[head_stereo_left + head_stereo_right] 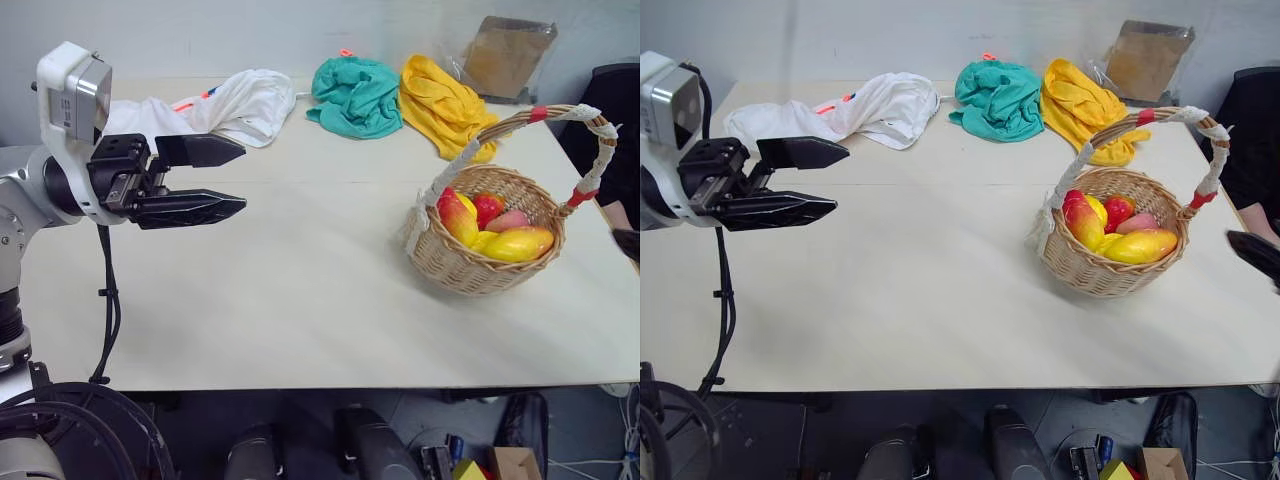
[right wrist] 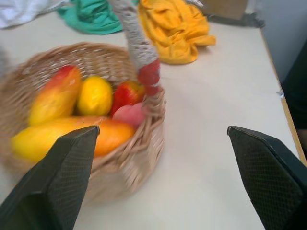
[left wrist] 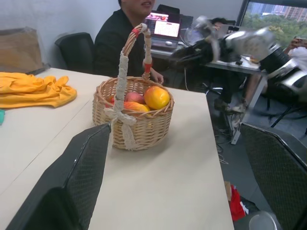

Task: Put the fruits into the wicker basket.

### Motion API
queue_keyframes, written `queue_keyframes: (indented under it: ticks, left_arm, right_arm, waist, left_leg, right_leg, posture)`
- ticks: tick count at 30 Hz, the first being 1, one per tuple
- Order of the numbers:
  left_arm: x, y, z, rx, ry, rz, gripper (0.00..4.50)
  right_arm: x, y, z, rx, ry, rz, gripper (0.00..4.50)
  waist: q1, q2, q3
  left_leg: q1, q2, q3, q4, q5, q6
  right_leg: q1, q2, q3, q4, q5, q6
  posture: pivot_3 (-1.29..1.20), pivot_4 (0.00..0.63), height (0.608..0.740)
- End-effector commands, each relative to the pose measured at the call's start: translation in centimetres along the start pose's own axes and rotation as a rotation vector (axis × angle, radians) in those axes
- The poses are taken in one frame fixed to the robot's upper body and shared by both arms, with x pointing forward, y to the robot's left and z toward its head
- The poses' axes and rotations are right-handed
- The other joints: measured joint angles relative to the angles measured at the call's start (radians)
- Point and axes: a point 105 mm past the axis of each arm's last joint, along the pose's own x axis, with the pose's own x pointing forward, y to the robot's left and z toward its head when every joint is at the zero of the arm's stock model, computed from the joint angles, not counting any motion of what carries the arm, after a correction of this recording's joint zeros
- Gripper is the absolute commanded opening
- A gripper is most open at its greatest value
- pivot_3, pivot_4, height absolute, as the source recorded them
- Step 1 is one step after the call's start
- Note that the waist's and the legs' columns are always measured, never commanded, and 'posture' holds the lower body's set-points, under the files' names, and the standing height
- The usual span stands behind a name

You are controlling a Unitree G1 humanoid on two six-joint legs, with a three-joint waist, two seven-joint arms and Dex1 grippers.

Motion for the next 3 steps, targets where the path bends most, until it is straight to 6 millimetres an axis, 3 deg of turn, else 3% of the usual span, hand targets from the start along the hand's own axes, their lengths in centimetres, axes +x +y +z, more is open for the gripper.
queue_keyframes:
  ticks: [1, 3]
  left_arm:
    - [-1.25, 0.47, -0.06, 0.031, 0.028, 0.016, 4.50]
    - [-1.47, 0.78, 0.02, 0.026, 0.022, 0.018, 4.50]
  right_arm:
    - [-2.92, 1.08, 1.20, 0.038, 0.014, 0.092, 4.48]
    - [-3.07, 0.92, 1.20, 0.054, 0.014, 0.089, 4.48]
  waist:
    - [-0.005, -0.002, 0.000]
    - [-0.008, -0.002, 0.000]
  left_leg:
    - [0.004, 0.000, 0.000, -0.002, -0.001, 0.000]
    - [0.014, 0.001, 0.001, -0.005, -0.001, 0.000]
  right_leg:
    - [0.005, 0.001, 0.001, -0.003, 0.000, 0.001]
    - [0.014, 0.002, 0.001, -0.009, 0.000, 0.001]
  posture:
    - [0.00, 0.150, 0.740]
    - [0.00, 0.150, 0.740]
